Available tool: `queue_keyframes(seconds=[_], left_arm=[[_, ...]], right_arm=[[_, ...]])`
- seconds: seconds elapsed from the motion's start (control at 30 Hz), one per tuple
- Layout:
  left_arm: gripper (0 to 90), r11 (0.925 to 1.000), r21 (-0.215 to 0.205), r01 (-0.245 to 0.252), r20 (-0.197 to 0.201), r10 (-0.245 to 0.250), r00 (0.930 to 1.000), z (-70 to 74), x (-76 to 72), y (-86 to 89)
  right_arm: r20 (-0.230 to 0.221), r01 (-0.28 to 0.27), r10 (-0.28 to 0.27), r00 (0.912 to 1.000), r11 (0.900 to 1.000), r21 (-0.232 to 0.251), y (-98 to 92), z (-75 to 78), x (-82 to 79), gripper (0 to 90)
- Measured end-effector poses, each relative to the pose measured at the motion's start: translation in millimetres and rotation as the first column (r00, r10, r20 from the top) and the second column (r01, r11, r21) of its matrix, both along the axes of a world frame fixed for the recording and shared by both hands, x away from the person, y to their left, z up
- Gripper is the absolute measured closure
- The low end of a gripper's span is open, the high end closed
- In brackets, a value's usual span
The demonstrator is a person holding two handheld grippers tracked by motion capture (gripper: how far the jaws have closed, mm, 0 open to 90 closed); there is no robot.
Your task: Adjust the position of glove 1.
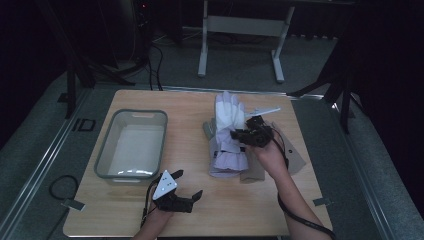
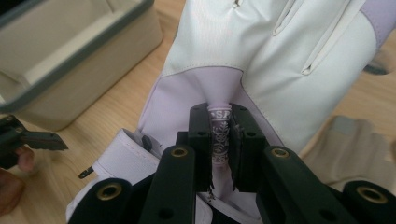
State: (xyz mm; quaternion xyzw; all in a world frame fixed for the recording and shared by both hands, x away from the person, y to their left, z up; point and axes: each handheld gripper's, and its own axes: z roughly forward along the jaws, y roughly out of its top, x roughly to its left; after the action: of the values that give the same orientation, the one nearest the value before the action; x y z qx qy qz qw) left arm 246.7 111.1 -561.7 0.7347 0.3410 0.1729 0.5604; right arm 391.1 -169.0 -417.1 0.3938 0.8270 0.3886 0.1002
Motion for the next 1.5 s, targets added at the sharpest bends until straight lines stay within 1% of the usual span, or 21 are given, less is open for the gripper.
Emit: queue_keyframes(seconds=[0.1, 0.17, 0.2, 0.27, 0.33, 0.4, 0.43, 0.47, 0.67, 0.7, 0.77, 0.8, 0.97, 1.0, 1.03, 1.17, 1.27, 1.3, 1.37, 1.4, 1.5], left_arm=[[1.0, 1.0000, 0.001, 0.001, 0.000, -0.001, 1.0000, 0.0, 0.1, 0.1], [1.0, 1.0000, -0.004, 0.001, -0.001, -0.001, 1.0000, -0.1, 0.2, 0.3], [1.0, 1.0000, -0.004, 0.001, -0.002, -0.001, 1.0000, 0.0, 0.3, 0.5], [1.0, 1.0000, -0.005, 0.002, -0.002, -0.002, 1.0000, -0.1, 0.3, 0.5], [1.0, 1.0000, -0.004, 0.002, -0.002, -0.002, 1.0000, 0.0, 0.2, 0.5], [1.0, 1.0000, -0.007, 0.001, -0.001, -0.001, 1.0000, -0.2, 0.4, 0.4], [1.0, 1.0000, -0.006, 0.002, -0.001, -0.002, 1.0000, -0.1, 0.5, 0.6], [1.0, 1.0000, -0.006, 0.002, -0.002, -0.002, 1.0000, -0.1, 0.5, 0.6], [1.0, 1.0000, -0.007, 0.001, -0.002, -0.001, 1.0000, -0.2, 0.5, 0.4], [1.0, 1.0000, -0.007, 0.001, -0.002, -0.001, 1.0000, -0.2, 0.4, 0.4], [1.0, 1.0000, -0.007, 0.001, -0.002, -0.001, 1.0000, -0.2, 0.4, 0.4], [1.0, 1.0000, -0.007, 0.001, -0.002, -0.001, 1.0000, -0.2, 0.4, 0.6], [1.0, 1.0000, -0.006, 0.001, -0.002, -0.001, 1.0000, -0.2, 0.5, 0.6], [1.0, 1.0000, -0.007, 0.001, -0.003, -0.001, 1.0000, -0.2, 0.6, 0.6], [1.0, 1.0000, -0.007, 0.000, -0.003, 0.000, 1.0000, -0.2, 0.5, 0.6], [1.0, 1.0000, -0.005, 0.000, -0.002, 0.000, 1.0000, -0.1, 0.5, 0.5], [1.0, 1.0000, -0.004, -0.002, -0.002, 0.002, 1.0000, -0.1, 0.3, 0.4], [1.0, 1.0000, -0.003, -0.002, -0.001, 0.002, 1.0000, -0.1, 0.2, 0.3], [1.0, 1.0000, 0.001, -0.003, 0.002, 0.003, 1.0000, 0.0, -0.1, -0.1], [1.0, 1.0000, 0.003, -0.003, 0.002, 0.003, 1.0000, 0.0, -0.2, -0.4], [1.0, 1.0000, 0.003, -0.007, -0.005, 0.007, 1.0000, 0.1, 0.4, -0.5]], right_arm=[[-0.016, -0.001, 0.001, 0.9999, 1.000, -0.018, 7.2, -8.0, 2.7, 80.6], [-0.031, -0.005, 0.003, 0.9995, 0.999, -0.044, 12.9, -16.1, 5.1, 80.6], [-0.042, 0.000, -0.003, 0.9991, 0.997, -0.076, 17.8, -25.8, 8.4, 80.6], [-0.051, -0.004, 0.000, 0.9987, 0.997, -0.076, 18.8, -29.0, 10.0, 80.6], [-0.055, 0.008, -0.013, 0.9984, 0.995, -0.095, 20.8, -36.5, 13.7, 80.5], [-0.073, 0.009, -0.016, 0.9972, 0.995, -0.099, 22.7, -44.0, 19.9, 80.4], [-0.073, 0.009, -0.016, 0.9972, 0.995, -0.099, 22.7, -44.0, 19.9, 80.4], [-0.082, 0.021, -0.030, 0.9962, 0.994, -0.104, 23.2, -47.8, 23.9, 80.3], [-0.105, 0.039, -0.050, 0.9932, 0.994, -0.104, 23.8, -61.0, 30.8, 79.3], [-0.123, 0.041, -0.054, 0.9909, 0.993, -0.109, 24.0, -68.0, 33.2, 78.6], [-0.128, 0.038, -0.052, 0.9904, 0.993, -0.109, 24.1, -71.8, 34.3, 78.4], [-0.142, 0.030, -0.045, 0.9888, 0.994, -0.106, 24.4, -78.4, 35.6, 77.6], [-0.142, 0.033, -0.046, 0.9888, 0.995, -0.096, 24.9, -84.4, 34.4, 74.5], [-0.128, 0.029, -0.040, 0.9910, 0.996, -0.086, 23.9, -84.0, 33.0, 65.2], [-0.127, 0.027, -0.037, 0.9912, 0.996, -0.083, 23.0, -82.6, 32.4, 62.0], [-0.105, 0.015, -0.022, 0.9942, 0.998, -0.068, 18.7, -75.5, 27.8, 55.5], [-0.076, 0.016, -0.020, 0.9969, 0.999, -0.051, 11.8, -69.6, 22.9, 46.2], [-0.062, 0.011, -0.013, 0.9980, 0.999, -0.035, 6.7, -67.2, 19.9, 37.9], [-0.044, 0.002, -0.003, 0.9990, 1.000, -0.009, 1.3, -65.8, 16.2, 28.3], [-0.038, -0.024, 0.024, 0.9990, 1.000, 0.013, -3.7, -65.3, 12.9, 25.2], [-0.042, -0.042, 0.045, 0.9981, 0.998, 0.056, -16.1, -65.1, 4.8, 16.2]])
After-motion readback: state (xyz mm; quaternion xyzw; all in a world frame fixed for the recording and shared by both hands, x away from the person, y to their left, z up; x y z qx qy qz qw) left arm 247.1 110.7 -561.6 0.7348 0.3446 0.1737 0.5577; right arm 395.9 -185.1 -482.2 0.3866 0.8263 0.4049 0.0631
